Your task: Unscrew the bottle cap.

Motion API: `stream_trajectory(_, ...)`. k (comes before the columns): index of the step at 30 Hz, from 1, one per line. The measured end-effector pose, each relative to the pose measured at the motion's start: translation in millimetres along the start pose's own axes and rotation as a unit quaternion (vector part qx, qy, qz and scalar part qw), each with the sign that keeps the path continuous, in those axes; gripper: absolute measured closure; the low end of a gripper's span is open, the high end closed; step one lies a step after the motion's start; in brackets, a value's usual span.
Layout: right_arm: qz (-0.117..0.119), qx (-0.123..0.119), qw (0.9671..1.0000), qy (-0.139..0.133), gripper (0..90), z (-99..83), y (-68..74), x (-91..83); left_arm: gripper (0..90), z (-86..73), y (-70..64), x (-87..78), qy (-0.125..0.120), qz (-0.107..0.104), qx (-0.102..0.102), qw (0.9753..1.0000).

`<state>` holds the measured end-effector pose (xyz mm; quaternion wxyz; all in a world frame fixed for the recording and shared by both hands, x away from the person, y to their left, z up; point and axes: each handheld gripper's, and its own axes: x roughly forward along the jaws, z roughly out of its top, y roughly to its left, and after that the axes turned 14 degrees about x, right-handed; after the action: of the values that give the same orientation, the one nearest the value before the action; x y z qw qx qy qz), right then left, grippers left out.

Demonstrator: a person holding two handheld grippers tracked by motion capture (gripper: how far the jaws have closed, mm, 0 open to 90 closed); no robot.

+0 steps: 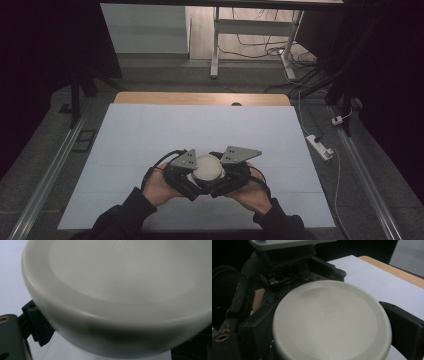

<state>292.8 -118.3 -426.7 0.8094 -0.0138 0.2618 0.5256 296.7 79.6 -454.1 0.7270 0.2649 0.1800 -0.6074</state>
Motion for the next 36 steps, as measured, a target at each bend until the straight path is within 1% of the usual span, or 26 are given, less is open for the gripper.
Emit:
stream_trajectory(1, 0.008, -0.001, 1.0, 0.002, 7.1, 0.6, -0.7, -0.7, 7.6, 0.0, 0.0, 0.0, 0.0, 0.0, 0.0, 1.0)
stream_trajectory(2, 0.016, -0.001, 0.9999, 0.002, 7.1, 1.1, -1.4, -1.3, 7.6, -0.4, 1.1, -1.4, -0.008, -0.013, 0.002, 0.9999)
stream_trajectory(3, 0.024, -0.002, 0.9997, 0.002, 7.2, 1.6, -2.0, -2.0, 7.6, -0.6, 1.2, -1.9, -0.014, -0.019, 0.001, 0.9997)
stream_trajectory(4, 0.033, -0.002, 0.9995, 0.0, 7.2, 2.0, -2.3, -2.4, 7.6, -0.9, 2.0, -2.9, -0.017, -0.027, 0.005, 0.9995)
stream_trajectory(6, 0.051, -0.002, 0.9987, 0.001, 7.3, 3.1, -3.5, -3.6, 7.6, -1.4, 2.6, -4.0, -0.029, -0.043, 0.003, 0.9987)
stream_trajectory(10, 0.086, -0.003, 0.9963, 0.009, 7.3, 5.0, -6.2, -5.4, 7.6, -2.0, 3.8, -5.6, -0.039, -0.072, 0.012, 0.9966)
stream_trajectory(12, 0.109, -0.005, 0.9939, 0.017, 7.4, 5.2, -8.4, -5.5, 7.6, -3.1, 3.9, -5.2, -0.045, -0.091, 0.018, 0.9947)
stream_trajectory(15, 0.146, -0.006, 0.9889, 0.029, 7.2, 4.6, -12.5, -5.1, 7.6, -4.8, 4.3, -3.4, -0.053, -0.116, 0.023, 0.9916)
stream_trajectory(17, 0.163, -0.01, 0.986, 0.034, 7.0, 3.2, -15.4, -4.0, 7.6, -5.4, 3.5, -1.2, -0.05, -0.115, 0.024, 0.9919)
stream_trajectory(18, 0.162, -0.01, 0.986, 0.039, 6.7, 2.7, -16.7, -3.9, 7.6, -5.7, 3.5, -0.5, -0.047, -0.111, 0.024, 0.9925)
stream_trajectory(19, 0.161, -0.002, 0.9862, 0.04, 6.2, 2.4, -17.3, -3.0, 7.6, -6.2, 3.6, -0.1, -0.043, -0.102, 0.022, 0.9936)
stream_trajectory(20, 0.15, 0.002, 0.988, 0.038, 3.6, 2.6, -17.4, -3.1, 7.6, -6.5, 3.8, 0.1, -0.038, -0.092, 0.019, 0.9948)
stream_trajectory(21, 0.137, 0.003, 0.9901, 0.028, 1.2, 3.5, -17.0, -4.4, 7.6, -6.7, 4.2, -0.3, -0.032, -0.08, 0.019, 0.9961)
stream_trajectory(22, 0.128, 0.008, 0.9916, 0.021, 0.7, 5.1, -17.1, -6.3, 7.6, -6.9, 4.3, -0.7, -0.027, -0.065, 0.014, 0.9974)
stream_trajectory(23, 0.112, 0.013, 0.9935, 0.013, 0.4, 7.3, -17.4, -8.4, 7.5, -7.5, 4.8, -1.0, -0.025, -0.051, 0.007, 0.9984)
stream_trajectory(24, 0.088, 0.019, 0.9959, 0.005, 0.0, 9.3, -17.5, -10.5, 7.6, -8.1, 5.6, -1.6, -0.025, -0.038, -0.001, 0.9989)
stream_trajectory(26, 0.055, 0.03, 0.998, -0.005, 0.0, 11.4, -17.1, -13.5, 7.5, -8.4, 6.0, -2.7, -0.022, -0.011, -0.013, 0.9996)
stream_trajectory(27, 0.041, 0.038, 0.9984, -0.007, 0.0, 11.6, -16.7, -13.7, 7.6, -7.9, 5.7, -3.0, -0.018, 0.005, -0.019, 0.9996)
stream_trajectory(28, 0.028, 0.047, 0.9984, -0.01, 0.0, 11.4, -15.6, -13.3, 7.6, -7.9, 5.7, -3.0, -0.018, 0.005, -0.019, 0.9996)
stream_trajectory(29, 0.022, 0.052, 0.9984, -0.01, 0.0, 10.7, -14.2, -11.9, 7.6, -7.2, 5.2, -3.6, -0.015, 0.025, -0.028, 0.9992)
stream_trajectory(30, 0.009, 0.052, 0.9986, -0.007, 0.0, 10.3, -12.5, -10.1, 7.6, -7.2, 5.2, -3.6, -0.015, 0.025, -0.028, 0.9992)
stream_trajectory(31, -0.006, 0.049, 0.9987, -0.006, 0.0, 10.0, -10.1, -8.2, 7.6, -6.4, 4.4, -3.6, -0.012, 0.036, -0.03, 0.9988)
stream_trajectory(32, -0.016, 0.045, 0.9988, -0.006, 0.0, 9.7, -7.7, -6.5, 7.6, -4.5, 3.0, -3.5, -0.005, 0.05, -0.033, 0.9982)
stream_trajectory(34, -0.027, 0.039, 0.9988, -0.009, 0.0, 9.1, -3.4, -3.6, 7.6, -2.6, 1.3, -2.9, -0.004, 0.059, -0.039, 0.9975)
stream_trajectory(36, -0.036, 0.031, 0.9988, -0.011, 0.4, 8.3, 0.4, -1.3, 7.6, -1.7, 1.1, -3.0, -0.003, 0.06, -0.04, 0.9974)
